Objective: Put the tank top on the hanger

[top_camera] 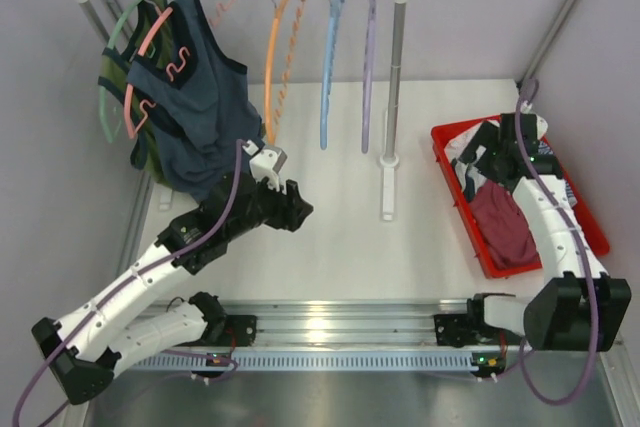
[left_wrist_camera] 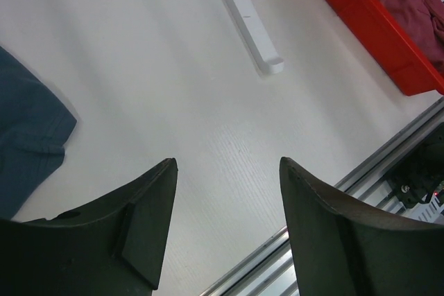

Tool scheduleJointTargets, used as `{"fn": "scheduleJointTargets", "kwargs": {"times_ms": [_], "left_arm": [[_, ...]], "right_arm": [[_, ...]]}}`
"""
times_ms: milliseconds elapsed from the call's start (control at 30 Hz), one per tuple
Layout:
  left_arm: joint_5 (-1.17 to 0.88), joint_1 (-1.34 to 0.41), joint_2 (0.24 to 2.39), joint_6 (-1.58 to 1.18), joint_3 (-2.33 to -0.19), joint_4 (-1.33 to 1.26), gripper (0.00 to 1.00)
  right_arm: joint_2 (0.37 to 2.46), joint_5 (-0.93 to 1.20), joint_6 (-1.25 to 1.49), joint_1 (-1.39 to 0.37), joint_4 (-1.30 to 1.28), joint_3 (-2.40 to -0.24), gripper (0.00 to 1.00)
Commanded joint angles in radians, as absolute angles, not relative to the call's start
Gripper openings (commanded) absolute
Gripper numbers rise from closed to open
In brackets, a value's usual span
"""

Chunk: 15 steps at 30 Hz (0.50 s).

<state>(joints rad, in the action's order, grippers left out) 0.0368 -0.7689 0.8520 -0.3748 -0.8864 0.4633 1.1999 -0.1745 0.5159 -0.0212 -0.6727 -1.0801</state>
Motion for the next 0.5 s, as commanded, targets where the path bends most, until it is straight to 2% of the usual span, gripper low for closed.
{"fn": "scheduleJointTargets", "kwargs": {"times_ms": [0, 200, 467], "left_arm": [[0.011, -0.773, 0.87, -0.356, -0.94, 0.416, 0.66], [-0.035, -0.773, 0.893, -0.365, -0.916, 0.391, 0.66], [-0.057, -0.773, 0.917, -0.367, -0.91, 0.382, 0.66]], "right_arm": [[1.229, -0.219, 0.502, 0.108, -0.646, -1.106, 1.0], [1.307, -0.184, 0.489, 0.283, -0.565, -1.031, 0.98], [1.503, -0.114, 0.522, 0.321, -0.423, -0.994, 0.87]]}}
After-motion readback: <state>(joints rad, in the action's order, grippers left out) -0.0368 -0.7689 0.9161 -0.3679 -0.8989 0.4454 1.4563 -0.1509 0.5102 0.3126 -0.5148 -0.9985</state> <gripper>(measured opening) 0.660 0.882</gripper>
